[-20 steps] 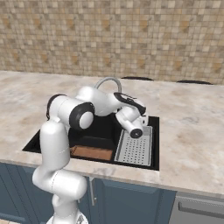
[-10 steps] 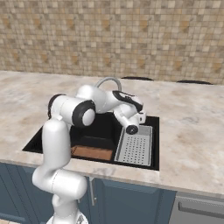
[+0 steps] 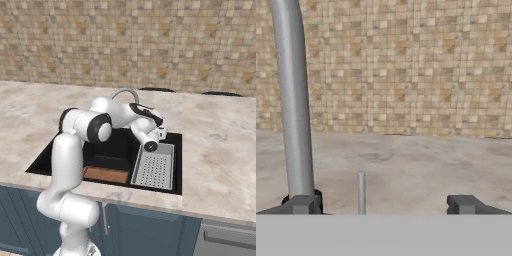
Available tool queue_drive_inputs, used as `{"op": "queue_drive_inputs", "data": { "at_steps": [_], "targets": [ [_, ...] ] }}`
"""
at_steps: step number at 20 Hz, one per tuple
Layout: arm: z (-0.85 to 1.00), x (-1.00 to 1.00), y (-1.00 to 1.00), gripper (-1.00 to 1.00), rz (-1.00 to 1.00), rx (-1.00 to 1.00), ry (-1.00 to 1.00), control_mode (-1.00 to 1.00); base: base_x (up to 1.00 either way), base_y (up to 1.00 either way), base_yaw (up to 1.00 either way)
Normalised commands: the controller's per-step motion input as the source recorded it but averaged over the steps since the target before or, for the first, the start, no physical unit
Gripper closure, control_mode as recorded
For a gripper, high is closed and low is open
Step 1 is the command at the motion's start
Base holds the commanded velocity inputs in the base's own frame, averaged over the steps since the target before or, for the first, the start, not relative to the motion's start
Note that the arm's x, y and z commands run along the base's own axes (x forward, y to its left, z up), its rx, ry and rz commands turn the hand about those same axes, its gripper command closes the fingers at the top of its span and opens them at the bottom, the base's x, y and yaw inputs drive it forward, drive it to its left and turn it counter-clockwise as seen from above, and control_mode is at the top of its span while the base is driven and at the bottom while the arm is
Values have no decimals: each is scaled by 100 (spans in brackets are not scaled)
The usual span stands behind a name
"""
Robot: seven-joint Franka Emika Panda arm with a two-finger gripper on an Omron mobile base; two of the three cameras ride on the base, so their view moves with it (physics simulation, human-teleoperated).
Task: Turn on the sink faucet with hot water and rinse the cutting board for ten seconds, then turn off the faucet. Push the cutting board to reach the water if necessary.
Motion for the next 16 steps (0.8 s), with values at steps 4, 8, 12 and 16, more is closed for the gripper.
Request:
{"op": "queue_drive_inputs", "data": {
  "at_steps": [4,8,12,16],
  "targets": [
    [-9,19,0,-100,0,0,0,-100,0,0,0],
    [-9,21,0,-100,0,0,0,-100,0,0,0],
    [-9,23,0,-100,0,0,0,-100,0,0,0],
    [-8,16,0,-100,0,0,0,-100,0,0,0]
  ]
}}
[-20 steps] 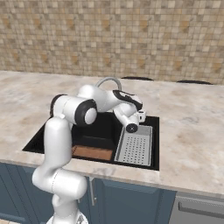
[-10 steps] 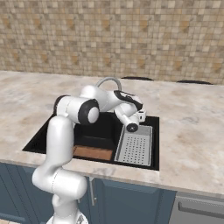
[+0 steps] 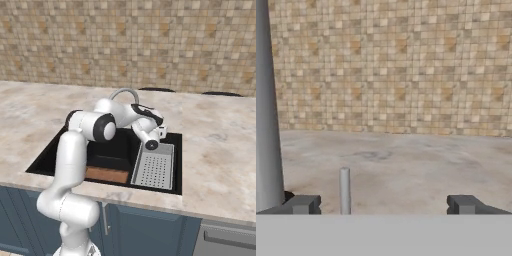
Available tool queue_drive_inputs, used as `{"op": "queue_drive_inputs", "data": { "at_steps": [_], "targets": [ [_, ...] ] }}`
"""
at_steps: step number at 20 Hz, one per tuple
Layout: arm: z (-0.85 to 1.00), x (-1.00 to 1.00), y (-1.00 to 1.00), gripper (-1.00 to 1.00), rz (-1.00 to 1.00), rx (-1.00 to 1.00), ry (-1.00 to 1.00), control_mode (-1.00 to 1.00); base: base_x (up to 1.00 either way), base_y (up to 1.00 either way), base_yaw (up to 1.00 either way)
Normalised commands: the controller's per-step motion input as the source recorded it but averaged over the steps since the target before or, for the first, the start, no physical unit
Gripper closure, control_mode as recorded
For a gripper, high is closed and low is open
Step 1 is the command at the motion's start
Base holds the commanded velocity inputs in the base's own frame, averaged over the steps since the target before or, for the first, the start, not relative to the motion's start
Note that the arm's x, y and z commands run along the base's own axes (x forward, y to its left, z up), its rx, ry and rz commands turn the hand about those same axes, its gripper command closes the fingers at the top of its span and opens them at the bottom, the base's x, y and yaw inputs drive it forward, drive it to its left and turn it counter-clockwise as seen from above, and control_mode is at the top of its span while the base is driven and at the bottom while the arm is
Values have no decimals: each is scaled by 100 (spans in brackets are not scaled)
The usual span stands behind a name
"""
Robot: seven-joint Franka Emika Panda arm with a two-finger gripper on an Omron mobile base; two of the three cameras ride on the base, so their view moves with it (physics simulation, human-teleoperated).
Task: Turn on the sink faucet with hot water and rinse the cutting board for ten seconds, then turn off the faucet. Push the cutting board to reach the water if necessary.
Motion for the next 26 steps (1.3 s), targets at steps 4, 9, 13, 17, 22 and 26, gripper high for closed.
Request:
{"op": "queue_drive_inputs", "data": {
  "at_steps": [4,9,13,17,22,26],
  "targets": [
    [-5,10,0,-100,0,0,0,-100,0,0,0],
    [0,4,0,-100,0,0,0,-100,0,0,0],
    [0,6,6,-100,0,0,0,-100,0,0,0],
    [0,2,15,-100,0,0,0,-100,0,0,0],
    [0,1,19,-100,0,0,0,-100,0,0,0],
    [0,3,10,-100,0,0,0,-100,0,0,0]
  ]
}}
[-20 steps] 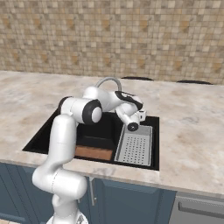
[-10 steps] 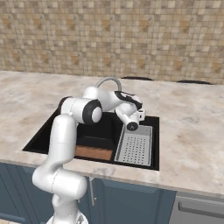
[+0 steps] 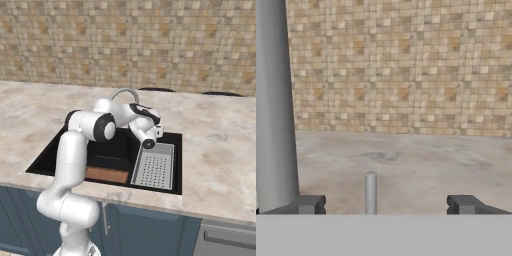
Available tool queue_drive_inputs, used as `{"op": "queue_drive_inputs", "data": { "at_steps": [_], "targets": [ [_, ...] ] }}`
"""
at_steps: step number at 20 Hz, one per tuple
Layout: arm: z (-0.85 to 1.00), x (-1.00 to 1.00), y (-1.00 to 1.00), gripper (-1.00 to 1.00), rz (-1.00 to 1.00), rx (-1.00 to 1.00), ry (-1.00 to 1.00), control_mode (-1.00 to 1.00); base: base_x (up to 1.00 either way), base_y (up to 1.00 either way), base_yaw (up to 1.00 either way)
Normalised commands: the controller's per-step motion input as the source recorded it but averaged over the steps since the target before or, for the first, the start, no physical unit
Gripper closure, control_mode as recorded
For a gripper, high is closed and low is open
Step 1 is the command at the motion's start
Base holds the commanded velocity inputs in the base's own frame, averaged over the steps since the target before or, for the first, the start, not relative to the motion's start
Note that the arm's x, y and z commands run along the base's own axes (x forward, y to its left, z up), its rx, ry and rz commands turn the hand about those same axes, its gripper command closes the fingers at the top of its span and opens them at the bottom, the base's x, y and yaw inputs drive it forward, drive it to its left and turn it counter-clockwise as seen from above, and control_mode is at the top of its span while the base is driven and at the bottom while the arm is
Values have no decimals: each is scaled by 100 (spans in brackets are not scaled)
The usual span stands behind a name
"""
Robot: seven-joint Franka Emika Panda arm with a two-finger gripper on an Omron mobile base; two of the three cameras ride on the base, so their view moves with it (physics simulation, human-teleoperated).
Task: Turn on the sink faucet with hot water and rinse the cutting board for ten seconds, then turn off the faucet. Push the cutting board to reach the water if necessary.
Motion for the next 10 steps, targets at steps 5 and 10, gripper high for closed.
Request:
{"op": "queue_drive_inputs", "data": {
  "at_steps": [5,10],
  "targets": [
    [0,4,1,-100,0,0,0,-100,0,0,0],
    [0,2,1,-100,0,0,0,-100,0,0,0]
  ]
}}
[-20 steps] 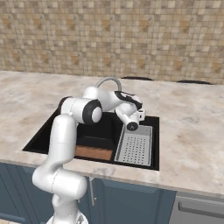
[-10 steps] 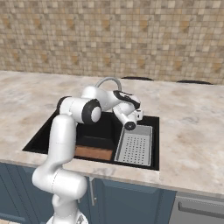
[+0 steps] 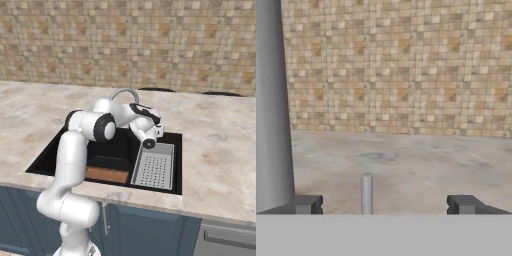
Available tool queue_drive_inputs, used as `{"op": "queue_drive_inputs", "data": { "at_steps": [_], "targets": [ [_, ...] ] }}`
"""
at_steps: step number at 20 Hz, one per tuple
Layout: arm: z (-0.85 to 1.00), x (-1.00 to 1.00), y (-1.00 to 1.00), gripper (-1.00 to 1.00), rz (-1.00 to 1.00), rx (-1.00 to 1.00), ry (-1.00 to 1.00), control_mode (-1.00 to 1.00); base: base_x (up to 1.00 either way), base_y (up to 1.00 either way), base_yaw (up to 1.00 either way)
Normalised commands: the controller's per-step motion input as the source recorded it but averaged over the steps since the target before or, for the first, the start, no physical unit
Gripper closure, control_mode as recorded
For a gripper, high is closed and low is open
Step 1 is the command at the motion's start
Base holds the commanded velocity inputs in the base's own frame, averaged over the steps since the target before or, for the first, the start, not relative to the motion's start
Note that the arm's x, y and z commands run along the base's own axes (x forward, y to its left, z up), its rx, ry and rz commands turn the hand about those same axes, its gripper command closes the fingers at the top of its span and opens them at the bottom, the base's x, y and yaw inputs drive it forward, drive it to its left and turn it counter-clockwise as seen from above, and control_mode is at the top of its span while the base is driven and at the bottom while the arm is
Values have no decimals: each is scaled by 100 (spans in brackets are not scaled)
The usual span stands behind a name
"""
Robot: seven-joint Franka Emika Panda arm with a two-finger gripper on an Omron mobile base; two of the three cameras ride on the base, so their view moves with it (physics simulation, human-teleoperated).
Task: Turn on the sink faucet with hot water and rinse the cutting board for ten seconds, then turn off the faucet. Push the cutting board to reach the water if necessary.
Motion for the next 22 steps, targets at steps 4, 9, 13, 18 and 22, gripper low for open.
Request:
{"op": "queue_drive_inputs", "data": {
  "at_steps": [4,9,13,18,22],
  "targets": [
    [0,1,0,-100,0,0,0,-100,0,0,0],
    [0,5,0,-100,0,0,0,-100,0,0,0],
    [0,8,0,-100,0,0,0,-100,0,0,0],
    [0,6,0,-100,0,0,0,-100,0,0,0],
    [0,6,0,-100,0,0,0,-100,0,0,0]
  ]
}}
